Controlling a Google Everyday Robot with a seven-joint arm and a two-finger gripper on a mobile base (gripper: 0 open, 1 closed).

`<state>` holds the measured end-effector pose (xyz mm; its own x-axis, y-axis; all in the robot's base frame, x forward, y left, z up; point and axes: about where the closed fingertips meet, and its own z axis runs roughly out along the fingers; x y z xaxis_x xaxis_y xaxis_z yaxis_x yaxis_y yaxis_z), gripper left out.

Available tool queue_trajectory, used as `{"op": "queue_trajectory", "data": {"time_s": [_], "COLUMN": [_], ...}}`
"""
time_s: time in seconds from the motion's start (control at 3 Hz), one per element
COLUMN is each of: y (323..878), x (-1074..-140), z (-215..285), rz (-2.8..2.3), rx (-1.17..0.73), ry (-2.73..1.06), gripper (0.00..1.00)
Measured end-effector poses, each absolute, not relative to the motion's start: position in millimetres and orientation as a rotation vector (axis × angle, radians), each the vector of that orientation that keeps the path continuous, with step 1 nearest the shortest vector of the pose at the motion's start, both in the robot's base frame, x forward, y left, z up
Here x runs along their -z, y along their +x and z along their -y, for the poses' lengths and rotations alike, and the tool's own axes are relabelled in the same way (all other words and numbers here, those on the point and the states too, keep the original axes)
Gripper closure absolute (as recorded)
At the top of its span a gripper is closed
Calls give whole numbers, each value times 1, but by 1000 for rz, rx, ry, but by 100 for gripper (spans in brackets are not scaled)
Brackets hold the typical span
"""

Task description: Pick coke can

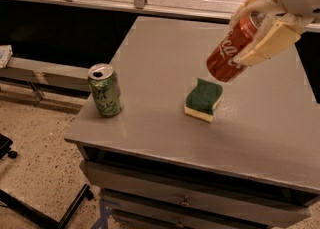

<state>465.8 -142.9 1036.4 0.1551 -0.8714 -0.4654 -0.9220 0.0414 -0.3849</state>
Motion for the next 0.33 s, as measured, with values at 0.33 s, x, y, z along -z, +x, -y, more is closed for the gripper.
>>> {"op": "queue_trajectory", "data": {"time_s": [0.33], "y": [466], "x": [-1036], "z": [143], "rz": [-1708], "rx": [-105], "ry": [-1820], "gripper": [100]}}
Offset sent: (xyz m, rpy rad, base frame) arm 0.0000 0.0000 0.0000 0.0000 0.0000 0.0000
